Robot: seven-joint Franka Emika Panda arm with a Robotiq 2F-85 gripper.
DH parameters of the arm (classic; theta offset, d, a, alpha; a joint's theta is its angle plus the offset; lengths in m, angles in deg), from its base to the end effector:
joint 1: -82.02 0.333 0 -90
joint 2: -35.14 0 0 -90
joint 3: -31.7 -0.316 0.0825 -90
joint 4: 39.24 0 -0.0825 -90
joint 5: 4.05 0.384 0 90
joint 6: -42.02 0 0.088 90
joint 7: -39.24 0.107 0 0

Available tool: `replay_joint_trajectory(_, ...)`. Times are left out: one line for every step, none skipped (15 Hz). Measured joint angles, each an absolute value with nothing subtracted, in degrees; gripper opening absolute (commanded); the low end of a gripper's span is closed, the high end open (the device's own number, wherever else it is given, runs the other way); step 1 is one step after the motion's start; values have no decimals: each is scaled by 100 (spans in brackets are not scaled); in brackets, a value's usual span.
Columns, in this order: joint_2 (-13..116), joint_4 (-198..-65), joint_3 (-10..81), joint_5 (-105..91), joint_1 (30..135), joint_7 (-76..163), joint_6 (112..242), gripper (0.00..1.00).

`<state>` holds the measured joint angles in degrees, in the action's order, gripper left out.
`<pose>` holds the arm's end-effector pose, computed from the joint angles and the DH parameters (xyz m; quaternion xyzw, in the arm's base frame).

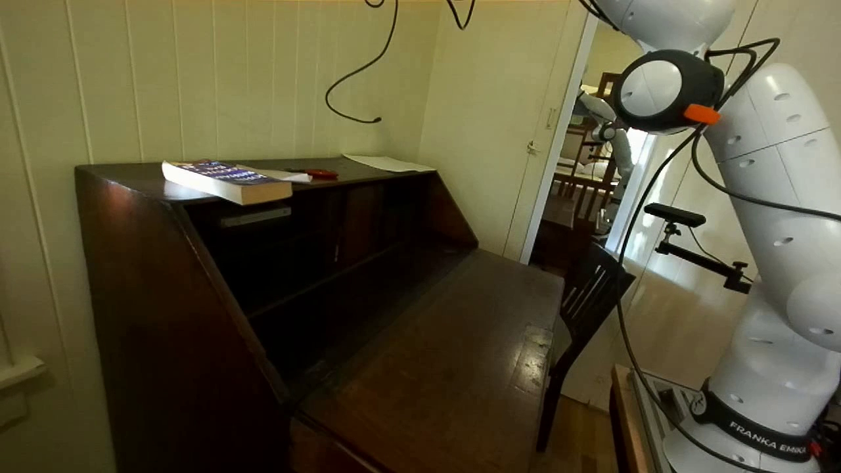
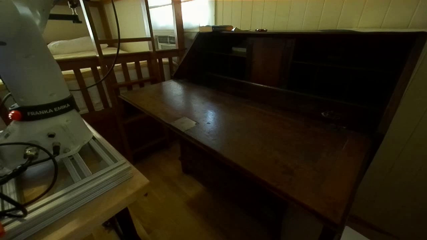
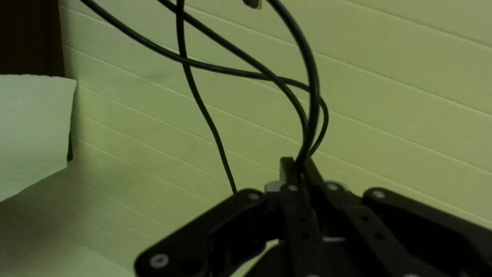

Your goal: Put the black cable on the desktop.

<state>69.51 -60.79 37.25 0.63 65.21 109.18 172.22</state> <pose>0.6113 -0.2048 0.8870 -0.5670 0.5598 -0.5428 0.2656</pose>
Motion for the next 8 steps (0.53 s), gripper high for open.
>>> replay_joint_trajectory(6881, -6077, 3840, -28, 6557, 11120, 17282, 1)
replay_joint_trajectory(6832, -6077, 3984, -179, 6617, 11387, 17332, 1)
replay_joint_trajectory(6800, -6077, 4139, -367, 6696, 11682, 17343, 1)
replay_joint_trajectory(6788, -6077, 4336, -621, 6806, 12069, 17336, 1)
replay_joint_trajectory(6788, -6078, 4542, -887, 6932, 12470, 17264, 1)
replay_joint_trajectory(6790, -6079, 4735, -1150, 7070, 12851, 17089, 1)
replay_joint_trajectory(6791, -6079, 4905, -1404, 7213, 13195, 16846, 1)
replay_joint_trajectory(6789, -6079, 5053, -1655, 7361, 13473, 16545, 1)
